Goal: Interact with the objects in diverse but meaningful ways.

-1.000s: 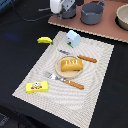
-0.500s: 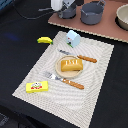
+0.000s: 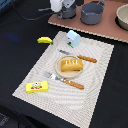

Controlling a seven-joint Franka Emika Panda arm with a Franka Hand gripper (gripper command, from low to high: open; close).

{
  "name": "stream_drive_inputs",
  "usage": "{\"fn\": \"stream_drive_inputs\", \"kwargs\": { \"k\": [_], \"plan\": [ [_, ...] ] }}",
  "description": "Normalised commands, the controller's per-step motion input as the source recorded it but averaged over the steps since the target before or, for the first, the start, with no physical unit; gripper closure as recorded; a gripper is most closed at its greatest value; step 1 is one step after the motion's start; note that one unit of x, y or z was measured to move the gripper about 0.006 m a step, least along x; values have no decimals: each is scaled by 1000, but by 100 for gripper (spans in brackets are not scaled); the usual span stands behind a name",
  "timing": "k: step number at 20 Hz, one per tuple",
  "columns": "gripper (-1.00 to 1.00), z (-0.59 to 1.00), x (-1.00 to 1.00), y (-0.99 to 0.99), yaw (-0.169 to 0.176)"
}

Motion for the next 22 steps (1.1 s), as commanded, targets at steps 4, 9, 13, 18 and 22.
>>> {"fn": "stream_drive_inputs", "kwargs": {
  "k": [4, 9, 13, 18, 22],
  "plan": [
    [-100, -146, -61, 0, 0],
    [-100, -187, -54, 0, 0],
    [-100, -110, -14, 2, 0],
    [-100, -127, -16, 11, 0],
    [-100, -120, -18, 19, 0]
  ]
}}
